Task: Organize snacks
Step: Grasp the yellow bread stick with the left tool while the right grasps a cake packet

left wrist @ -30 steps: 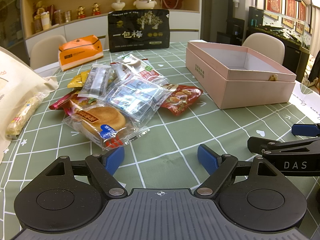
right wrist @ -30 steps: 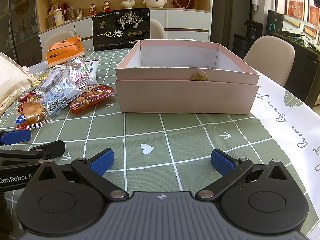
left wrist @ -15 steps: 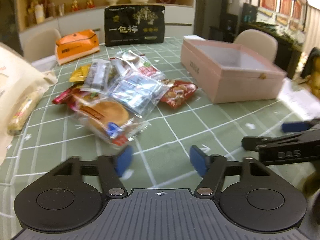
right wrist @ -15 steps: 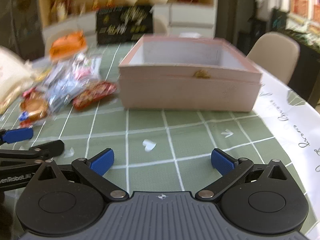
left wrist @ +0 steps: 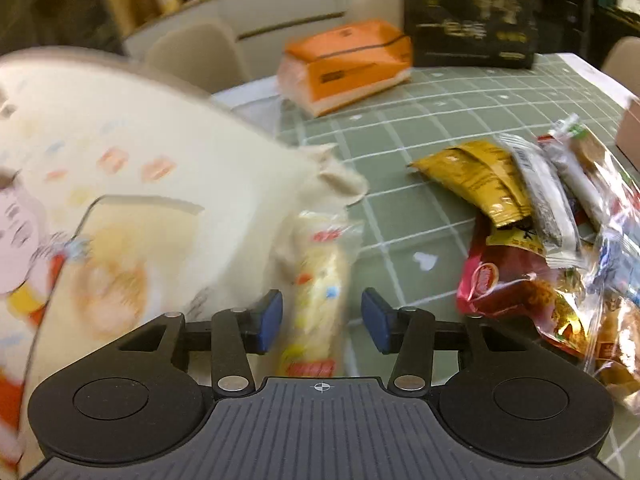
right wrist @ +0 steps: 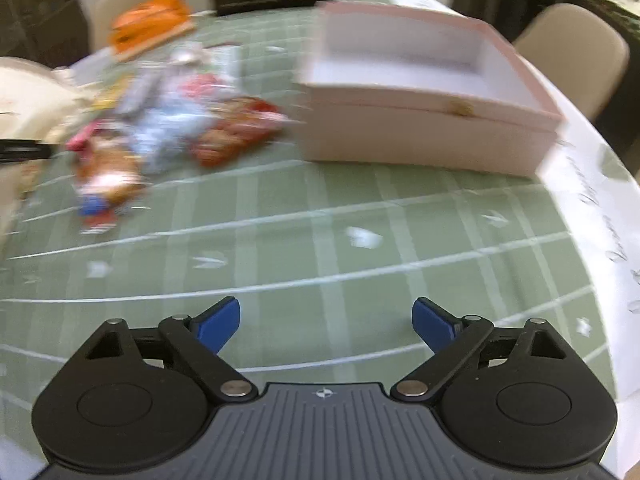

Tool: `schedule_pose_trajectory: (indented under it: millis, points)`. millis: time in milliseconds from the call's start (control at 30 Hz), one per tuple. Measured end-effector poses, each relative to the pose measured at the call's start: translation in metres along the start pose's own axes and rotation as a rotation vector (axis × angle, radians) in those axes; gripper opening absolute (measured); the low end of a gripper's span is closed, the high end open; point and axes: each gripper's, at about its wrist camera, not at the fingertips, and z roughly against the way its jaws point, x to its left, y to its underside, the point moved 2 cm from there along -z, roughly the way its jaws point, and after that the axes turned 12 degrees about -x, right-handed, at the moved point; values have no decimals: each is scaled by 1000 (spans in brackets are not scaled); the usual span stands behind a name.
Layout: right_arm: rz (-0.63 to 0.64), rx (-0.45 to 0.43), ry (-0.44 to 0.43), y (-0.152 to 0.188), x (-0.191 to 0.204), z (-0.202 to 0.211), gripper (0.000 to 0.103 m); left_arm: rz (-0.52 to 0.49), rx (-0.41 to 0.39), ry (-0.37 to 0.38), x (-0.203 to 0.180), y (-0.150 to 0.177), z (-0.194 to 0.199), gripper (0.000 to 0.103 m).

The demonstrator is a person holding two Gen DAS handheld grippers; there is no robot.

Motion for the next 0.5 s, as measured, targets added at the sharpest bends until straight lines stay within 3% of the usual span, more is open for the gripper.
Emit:
schedule_pose_trajectory:
  millis: [67,167,333,433,467,500]
  points:
    - [30,-35,-50,-11,24,9,94,-11,-16,34,-7,3,5,34]
    - [119,-62,-120,-32,69,5,94,47,-22,178,-14,8,33,33]
    - [263,-111,-225,-61,131,-34,88,177,11,259,-11,30,87,33]
    - [273,-98,-266,-69,142,-63,79,206,46,296,-19,39,115,33]
    - [280,-77,-289,-69,144,-71,71,212,56,317,-25,41,125,33]
    - [295,-77,-292,-66,144,-71,54,212,61,343,-35,41,134,33]
